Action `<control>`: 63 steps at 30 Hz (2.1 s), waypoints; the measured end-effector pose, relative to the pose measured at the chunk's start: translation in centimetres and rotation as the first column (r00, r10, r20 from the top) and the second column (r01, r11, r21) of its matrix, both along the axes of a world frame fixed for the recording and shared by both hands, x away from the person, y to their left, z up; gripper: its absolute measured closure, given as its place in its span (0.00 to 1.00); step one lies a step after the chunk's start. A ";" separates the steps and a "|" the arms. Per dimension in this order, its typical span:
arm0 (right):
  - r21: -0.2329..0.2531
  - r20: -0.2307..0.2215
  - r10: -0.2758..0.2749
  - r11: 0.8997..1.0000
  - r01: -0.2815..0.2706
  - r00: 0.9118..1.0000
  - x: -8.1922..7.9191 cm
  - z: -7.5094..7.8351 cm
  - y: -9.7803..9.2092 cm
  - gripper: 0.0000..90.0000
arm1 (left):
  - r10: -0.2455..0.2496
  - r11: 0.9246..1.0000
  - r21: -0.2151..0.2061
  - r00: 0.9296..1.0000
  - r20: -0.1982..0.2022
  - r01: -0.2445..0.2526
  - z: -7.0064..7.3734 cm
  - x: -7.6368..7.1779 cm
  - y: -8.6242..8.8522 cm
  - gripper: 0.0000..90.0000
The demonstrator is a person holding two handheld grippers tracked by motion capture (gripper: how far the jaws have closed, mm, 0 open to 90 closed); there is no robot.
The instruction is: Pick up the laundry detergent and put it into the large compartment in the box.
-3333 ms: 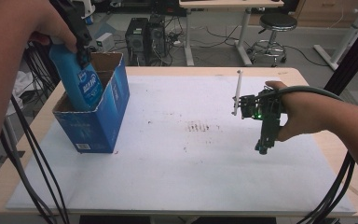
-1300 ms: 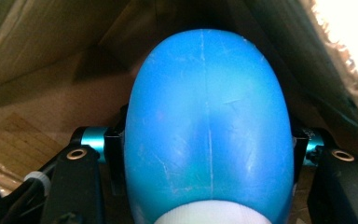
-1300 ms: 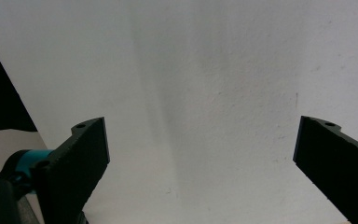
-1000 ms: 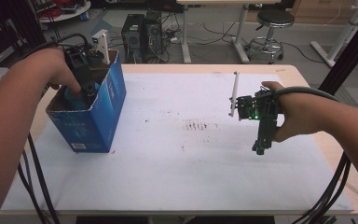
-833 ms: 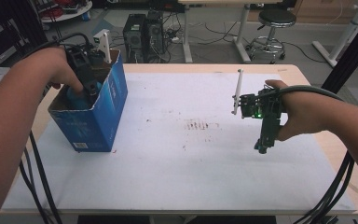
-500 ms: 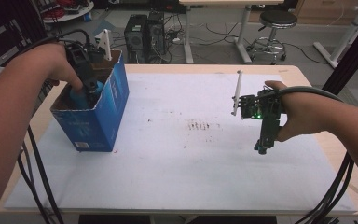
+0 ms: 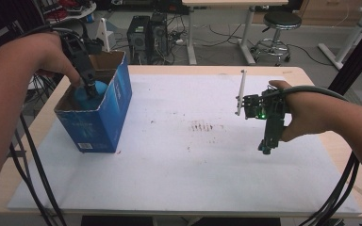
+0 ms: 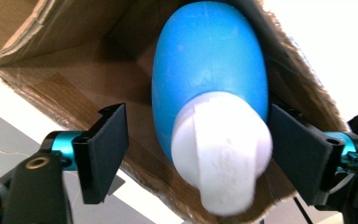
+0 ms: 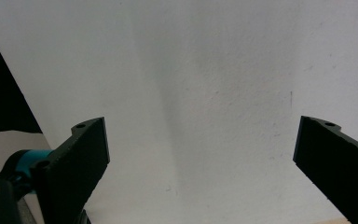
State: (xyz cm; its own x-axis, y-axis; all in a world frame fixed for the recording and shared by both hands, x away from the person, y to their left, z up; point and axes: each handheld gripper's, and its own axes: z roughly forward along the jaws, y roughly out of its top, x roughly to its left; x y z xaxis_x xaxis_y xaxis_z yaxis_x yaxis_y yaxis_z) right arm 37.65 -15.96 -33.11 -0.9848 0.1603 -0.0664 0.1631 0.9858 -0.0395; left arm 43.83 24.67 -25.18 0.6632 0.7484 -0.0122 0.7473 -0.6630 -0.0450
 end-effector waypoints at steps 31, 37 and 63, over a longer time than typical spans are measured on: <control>-0.008 -0.002 0.008 1.000 -0.008 1.000 0.0 0.1 0.3 0.03 | -0.116 0.993 -0.015 0.993 0.034 0.116 3.6 -1.6 -3.0 0.02; -0.007 -0.004 0.012 1.000 -0.012 1.000 0.0 0.0 0.3 0.03 | -0.151 0.988 -0.021 0.988 0.042 0.152 3.7 -1.8 -3.9 0.02; -0.001 -0.014 -0.015 1.000 0.015 1.000 0.2 0.5 0.1 0.03 | -0.495 0.866 -0.056 0.868 0.040 0.497 2.1 -1.7 -11.5 0.02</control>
